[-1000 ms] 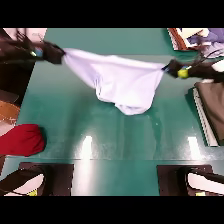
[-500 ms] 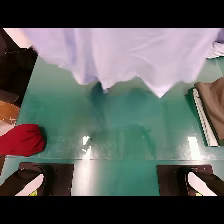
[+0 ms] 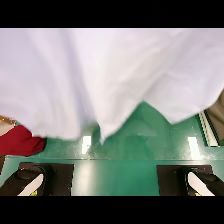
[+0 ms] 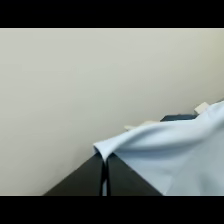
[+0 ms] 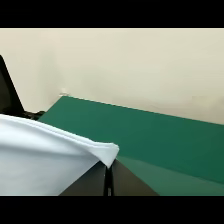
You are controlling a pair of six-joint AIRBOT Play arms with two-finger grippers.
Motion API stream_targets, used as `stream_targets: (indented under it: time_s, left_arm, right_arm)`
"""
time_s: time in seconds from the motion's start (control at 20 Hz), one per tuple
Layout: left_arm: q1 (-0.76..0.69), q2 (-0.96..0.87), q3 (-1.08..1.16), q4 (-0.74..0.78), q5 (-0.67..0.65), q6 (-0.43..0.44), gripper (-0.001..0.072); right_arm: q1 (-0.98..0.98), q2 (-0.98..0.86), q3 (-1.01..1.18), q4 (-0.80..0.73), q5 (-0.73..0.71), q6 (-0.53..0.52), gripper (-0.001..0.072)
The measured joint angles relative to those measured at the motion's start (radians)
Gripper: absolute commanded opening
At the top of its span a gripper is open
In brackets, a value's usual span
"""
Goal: Fold the shirts.
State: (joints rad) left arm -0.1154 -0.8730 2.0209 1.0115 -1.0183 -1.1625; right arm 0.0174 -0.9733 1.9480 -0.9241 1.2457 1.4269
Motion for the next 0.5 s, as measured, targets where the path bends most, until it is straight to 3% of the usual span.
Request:
stream_targets:
  time_s: [0.25,0.5]
  left_arm:
    - [0.000,-0.140,-0.175,0.235,-0.093,-0.068,0.0022]
    - [0.000,-0.397,-0.370,0.325,-0.102,-0.084,0.0022]
  right_arm:
    - [0.109,-0.236,0.010,-0.127,0.162,0.088,0.0016]
    - [0.190,-0.495,-0.137,-0.197,0.151,0.106,0.0016]
